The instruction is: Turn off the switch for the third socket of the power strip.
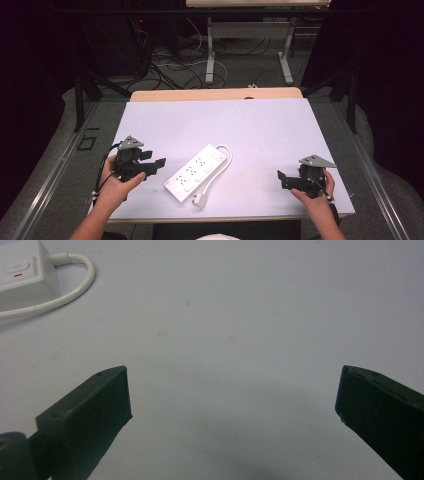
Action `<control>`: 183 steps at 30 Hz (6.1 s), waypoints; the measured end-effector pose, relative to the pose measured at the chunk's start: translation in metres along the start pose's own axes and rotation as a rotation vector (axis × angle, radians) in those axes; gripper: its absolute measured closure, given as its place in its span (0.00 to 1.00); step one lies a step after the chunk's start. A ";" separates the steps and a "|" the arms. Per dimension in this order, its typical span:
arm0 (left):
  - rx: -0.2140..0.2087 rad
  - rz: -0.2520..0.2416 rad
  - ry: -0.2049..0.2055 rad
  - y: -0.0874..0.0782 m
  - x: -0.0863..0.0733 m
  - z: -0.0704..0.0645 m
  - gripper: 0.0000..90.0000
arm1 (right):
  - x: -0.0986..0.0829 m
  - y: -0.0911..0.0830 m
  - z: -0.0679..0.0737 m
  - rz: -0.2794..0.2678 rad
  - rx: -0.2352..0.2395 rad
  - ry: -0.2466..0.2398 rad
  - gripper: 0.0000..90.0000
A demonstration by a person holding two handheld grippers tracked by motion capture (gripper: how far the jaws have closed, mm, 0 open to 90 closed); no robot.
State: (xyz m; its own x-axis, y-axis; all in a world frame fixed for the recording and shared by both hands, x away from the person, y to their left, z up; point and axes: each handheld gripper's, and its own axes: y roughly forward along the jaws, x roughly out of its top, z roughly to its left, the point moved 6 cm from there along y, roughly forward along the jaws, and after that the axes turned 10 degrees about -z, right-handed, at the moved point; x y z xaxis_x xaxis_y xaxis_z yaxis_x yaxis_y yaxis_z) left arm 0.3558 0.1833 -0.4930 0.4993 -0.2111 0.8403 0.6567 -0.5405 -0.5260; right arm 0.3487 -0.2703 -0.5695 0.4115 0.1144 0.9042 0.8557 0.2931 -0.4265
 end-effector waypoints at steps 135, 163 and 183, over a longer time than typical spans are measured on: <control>-0.122 0.408 -0.036 0.064 -0.055 -0.062 0.97 | -0.003 0.002 0.004 0.025 0.026 -0.011 0.01; -0.130 0.398 -0.048 0.064 -0.056 -0.061 0.97 | -0.002 0.003 0.003 0.024 0.025 -0.005 0.02; -0.132 0.390 -0.048 0.061 -0.048 -0.060 0.84 | 0.001 0.007 0.007 0.023 0.040 -0.022 0.02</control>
State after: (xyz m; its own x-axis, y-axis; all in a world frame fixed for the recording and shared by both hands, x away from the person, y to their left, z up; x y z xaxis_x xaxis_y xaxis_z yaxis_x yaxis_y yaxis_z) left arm 0.3380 0.1118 -0.5578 0.7243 -0.3843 0.5724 0.3365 -0.5276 -0.7800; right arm 0.3523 -0.2617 -0.5715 0.4232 0.1424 0.8948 0.8329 0.3277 -0.4461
